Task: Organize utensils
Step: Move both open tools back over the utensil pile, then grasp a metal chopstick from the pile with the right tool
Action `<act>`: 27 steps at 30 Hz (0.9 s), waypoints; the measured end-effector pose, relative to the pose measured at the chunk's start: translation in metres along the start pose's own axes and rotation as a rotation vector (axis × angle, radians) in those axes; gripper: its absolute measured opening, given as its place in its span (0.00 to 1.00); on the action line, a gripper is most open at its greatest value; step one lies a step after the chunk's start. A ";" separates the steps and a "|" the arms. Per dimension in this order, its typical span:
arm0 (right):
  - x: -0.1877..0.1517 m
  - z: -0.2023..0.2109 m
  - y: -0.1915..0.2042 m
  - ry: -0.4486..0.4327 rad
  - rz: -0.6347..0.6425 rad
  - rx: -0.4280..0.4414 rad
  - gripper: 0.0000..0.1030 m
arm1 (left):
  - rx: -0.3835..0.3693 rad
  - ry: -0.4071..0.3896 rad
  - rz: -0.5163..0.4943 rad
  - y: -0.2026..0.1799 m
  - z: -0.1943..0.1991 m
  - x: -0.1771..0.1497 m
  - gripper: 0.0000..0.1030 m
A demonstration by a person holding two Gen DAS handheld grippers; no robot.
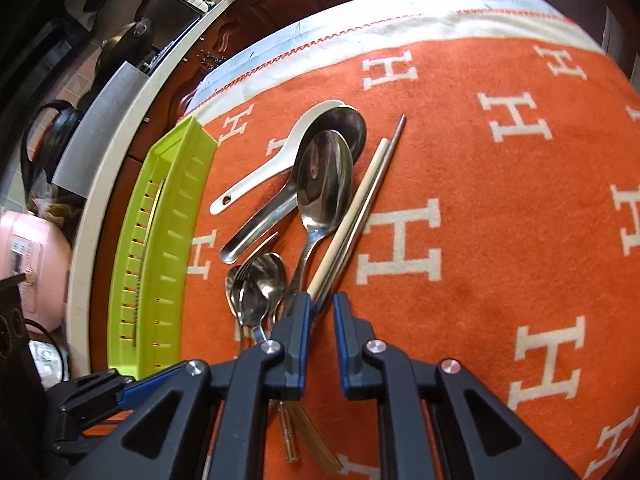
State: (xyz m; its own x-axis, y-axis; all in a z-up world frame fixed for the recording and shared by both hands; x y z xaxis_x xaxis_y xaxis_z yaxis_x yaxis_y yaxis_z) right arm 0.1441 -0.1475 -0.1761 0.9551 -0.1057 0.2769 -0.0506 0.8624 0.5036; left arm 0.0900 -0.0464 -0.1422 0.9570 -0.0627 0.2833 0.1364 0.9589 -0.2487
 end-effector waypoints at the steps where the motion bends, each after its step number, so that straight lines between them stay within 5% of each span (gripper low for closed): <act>1: 0.000 0.001 0.001 -0.003 0.016 -0.022 0.13 | -0.003 0.001 0.003 0.001 0.000 -0.001 0.20; 15: 0.002 -0.008 0.008 0.016 0.062 -0.247 0.16 | -0.033 -0.023 0.018 0.007 0.010 -0.004 0.20; 27: 0.000 0.009 -0.019 0.010 0.021 -0.249 0.05 | -0.065 -0.022 -0.025 -0.007 0.013 -0.003 0.20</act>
State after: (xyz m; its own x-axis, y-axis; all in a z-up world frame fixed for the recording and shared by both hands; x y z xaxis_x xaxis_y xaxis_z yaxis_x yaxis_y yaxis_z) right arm 0.1423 -0.1683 -0.1785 0.9576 -0.0820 0.2763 0.0014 0.9599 0.2802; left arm 0.0825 -0.0496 -0.1291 0.9473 -0.0802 0.3100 0.1776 0.9372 -0.3003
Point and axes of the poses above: each gripper's, at about its wrist camera, not at the fingertips, and z roughly against the way its jaws point, y to its left, x to its top, the point moved 8 cm from there along -z, roughly the way its jaws point, and after that the axes turned 4 degrees about x, right-handed, at the moved point
